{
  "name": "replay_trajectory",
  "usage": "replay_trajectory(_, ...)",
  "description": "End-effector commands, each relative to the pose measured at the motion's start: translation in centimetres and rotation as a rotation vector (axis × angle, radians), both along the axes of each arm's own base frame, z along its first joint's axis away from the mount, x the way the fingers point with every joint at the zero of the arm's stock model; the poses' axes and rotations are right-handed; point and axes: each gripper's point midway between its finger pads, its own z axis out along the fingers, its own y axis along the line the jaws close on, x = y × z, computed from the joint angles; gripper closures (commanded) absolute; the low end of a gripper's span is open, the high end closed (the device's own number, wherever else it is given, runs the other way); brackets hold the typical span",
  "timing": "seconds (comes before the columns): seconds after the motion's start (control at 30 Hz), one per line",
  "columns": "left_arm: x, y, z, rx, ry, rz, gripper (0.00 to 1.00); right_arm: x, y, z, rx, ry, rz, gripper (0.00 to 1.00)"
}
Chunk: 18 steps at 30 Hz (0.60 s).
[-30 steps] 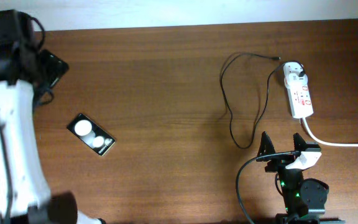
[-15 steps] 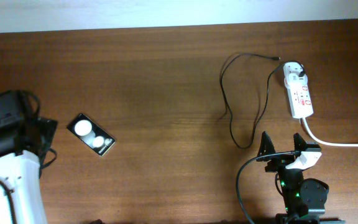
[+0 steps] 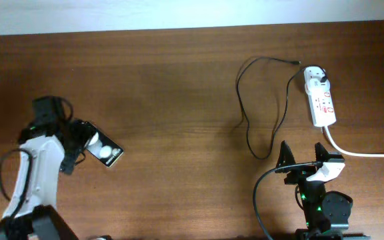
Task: Plug charger to phone and switch on socket
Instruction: 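Grasp the black phone by its bottom edge with the left gripper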
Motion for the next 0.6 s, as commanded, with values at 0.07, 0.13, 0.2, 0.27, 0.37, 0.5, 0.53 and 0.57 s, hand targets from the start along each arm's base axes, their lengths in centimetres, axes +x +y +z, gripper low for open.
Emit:
replay_trajectory(0.07, 1.3, -0.6, -1.2, 0.107, 0.064, -0.120, 0.01, 0.0, -0.1, -0.2, 0.006, 0.002, -0.008, 0.01)
replay_trajectory(0.13, 1.9, -0.9, -1.8, 0.079, 0.071, -0.128, 0.01, 0.0, -0.1, -0.2, 0.006, 0.002, -0.008, 0.01)
replay_trajectory(0.2, 2.6, -1.1, -2.6, 0.071, 0.068, -0.132, 0.01, 0.0, -0.1, -0.2, 0.006, 0.002, -0.008, 0.01)
replay_trajectory(0.27, 3.3, -1.2, -3.7, 0.055, 0.064, -0.119, 0.01, 0.0, -0.1, -0.2, 0.006, 0.002, -0.008, 0.01)
replay_trajectory(0.37, 3.7, -1.2, -4.9, 0.046, 0.076, -0.121, 0.01, 0.0, -0.2, -0.2, 0.006, 0.002, -0.008, 0.01)
replay_trajectory(0.5, 4.6, -1.2, -6.2, 0.042, 0.068, -0.127, 0.01, 0.0, -0.1, -0.2, 0.006, 0.002, -0.008, 0.01)
replay_trajectory(0.53, 4.6, -1.2, -6.3, 0.045, 0.068, -0.128, 0.01, 0.0, -0.1, -0.2, 0.006, 0.002, -0.008, 0.01)
replay_trajectory(0.57, 4.8, -1.3, -6.6, 0.044, 0.068, -0.132, 0.01, 0.0, -0.2, -0.2, 0.006, 0.002, -0.008, 0.01)
